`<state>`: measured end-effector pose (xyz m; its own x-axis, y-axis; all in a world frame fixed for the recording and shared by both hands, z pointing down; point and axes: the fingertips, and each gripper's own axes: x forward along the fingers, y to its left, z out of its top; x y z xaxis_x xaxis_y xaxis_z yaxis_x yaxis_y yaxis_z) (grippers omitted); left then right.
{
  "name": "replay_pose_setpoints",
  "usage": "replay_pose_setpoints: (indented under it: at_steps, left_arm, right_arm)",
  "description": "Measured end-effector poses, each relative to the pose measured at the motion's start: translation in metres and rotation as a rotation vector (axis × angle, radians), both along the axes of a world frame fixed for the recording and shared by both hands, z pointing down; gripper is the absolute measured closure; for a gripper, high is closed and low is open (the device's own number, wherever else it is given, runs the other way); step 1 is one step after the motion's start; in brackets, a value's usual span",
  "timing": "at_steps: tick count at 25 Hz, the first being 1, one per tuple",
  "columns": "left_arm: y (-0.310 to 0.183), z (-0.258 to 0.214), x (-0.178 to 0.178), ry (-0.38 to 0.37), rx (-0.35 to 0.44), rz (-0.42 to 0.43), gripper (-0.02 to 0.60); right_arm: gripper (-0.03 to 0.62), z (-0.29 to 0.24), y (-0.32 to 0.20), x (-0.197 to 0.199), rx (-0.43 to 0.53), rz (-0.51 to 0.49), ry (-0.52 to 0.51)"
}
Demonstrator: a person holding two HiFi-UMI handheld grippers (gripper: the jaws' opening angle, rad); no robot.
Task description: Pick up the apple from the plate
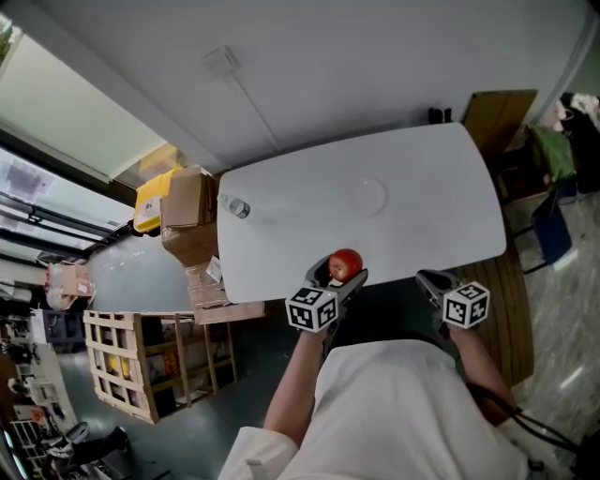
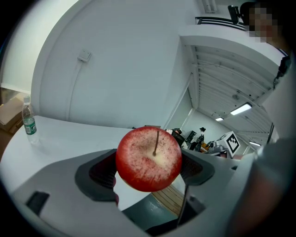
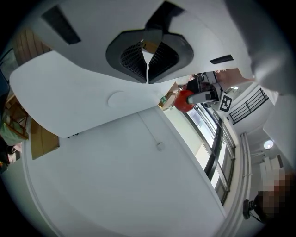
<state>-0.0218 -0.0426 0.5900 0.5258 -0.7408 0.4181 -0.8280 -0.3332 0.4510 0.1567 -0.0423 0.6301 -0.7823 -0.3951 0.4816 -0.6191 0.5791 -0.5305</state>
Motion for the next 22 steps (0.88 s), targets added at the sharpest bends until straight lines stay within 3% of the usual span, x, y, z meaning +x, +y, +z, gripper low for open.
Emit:
replay_pose_setpoints:
  at_steps: [6,12,22]
  left_arm:
    - [0.008,-0.009,-0.019,-0.045,0.033,0.048,0.178]
    - [0.017,-0.015,-0.030,-0.039,0.042,0.103,0.178]
    - [0.025,-0.017,-0.048,-0.019,0.047,0.100,0.178]
  right_arm:
    - [0.556,-0.010,-0.006,-0.029,0.039,0.036,-0.028]
    - [0.557,-0.016,-0.006,-0.057,0.079,0.064,-0.035]
    - [0.559,-0.026,-0.003,-0.070,0.125,0.075,-0.028]
